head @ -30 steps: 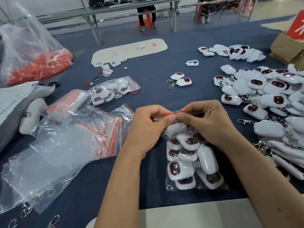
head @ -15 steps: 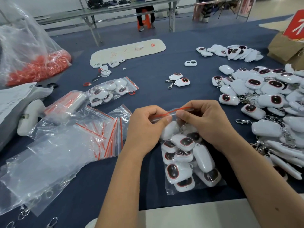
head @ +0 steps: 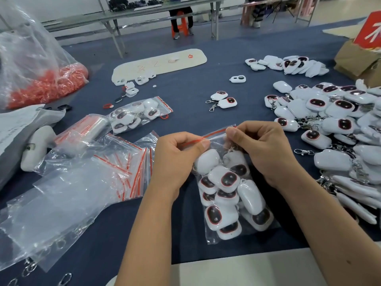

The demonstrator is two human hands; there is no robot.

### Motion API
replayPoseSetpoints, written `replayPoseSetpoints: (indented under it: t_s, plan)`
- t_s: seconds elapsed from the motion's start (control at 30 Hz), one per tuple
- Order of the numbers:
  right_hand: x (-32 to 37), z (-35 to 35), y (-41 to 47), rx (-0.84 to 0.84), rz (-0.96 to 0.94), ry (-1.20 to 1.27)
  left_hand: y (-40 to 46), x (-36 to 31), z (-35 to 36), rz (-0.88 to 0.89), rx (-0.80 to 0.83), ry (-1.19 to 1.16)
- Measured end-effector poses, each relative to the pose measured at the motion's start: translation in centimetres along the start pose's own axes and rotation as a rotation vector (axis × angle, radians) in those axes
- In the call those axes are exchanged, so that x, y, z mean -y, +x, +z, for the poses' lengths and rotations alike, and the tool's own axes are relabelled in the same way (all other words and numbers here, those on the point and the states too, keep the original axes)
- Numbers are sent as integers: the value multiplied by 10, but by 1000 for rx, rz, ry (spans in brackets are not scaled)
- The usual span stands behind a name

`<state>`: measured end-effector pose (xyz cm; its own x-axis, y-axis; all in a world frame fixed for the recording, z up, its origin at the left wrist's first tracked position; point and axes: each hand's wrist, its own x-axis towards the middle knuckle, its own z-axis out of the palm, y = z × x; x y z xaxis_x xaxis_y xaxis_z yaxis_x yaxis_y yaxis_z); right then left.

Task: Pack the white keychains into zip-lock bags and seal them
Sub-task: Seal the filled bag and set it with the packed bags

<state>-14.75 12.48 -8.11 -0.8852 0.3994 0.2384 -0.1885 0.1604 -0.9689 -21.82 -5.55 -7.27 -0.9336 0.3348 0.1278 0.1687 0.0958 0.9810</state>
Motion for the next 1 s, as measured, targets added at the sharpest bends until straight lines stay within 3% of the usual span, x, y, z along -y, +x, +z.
replayPoseSetpoints:
  t_s: [0.17, 0.3, 0.37, 0.47, 0.53, 0.67, 0.77, 0.9, 1.0]
  plan:
    - [0, 3, 0, -132, 11, 197, -2, -4, -3, -385, 153, -271]
    - [3, 2, 2, -246, 72, 341, -8, -6, -3, -392, 471, -201]
    - [0, 2, 3, -293, 61, 327, -10, -6, 0, -358, 508, -165]
    - [-2, 0, 5, -335, 81, 323, -9, -5, 1, -282, 488, -162]
    - [-3, 0, 6, -272, 156, 354, -9, -5, -1, -242, 453, -207]
    - [-6, 4, 3, 110, 270, 253, -7, -4, -4, -241, 252, -300]
    - [-4, 10, -2, 327, 193, 100, -4, -6, -5, -218, 75, -382]
    - [3, 26, -5, 259, 149, 83, -3, -8, -2, -188, -76, -424]
    - [12, 51, -2, 111, 242, 256, 2, -12, -8, -250, -179, -573]
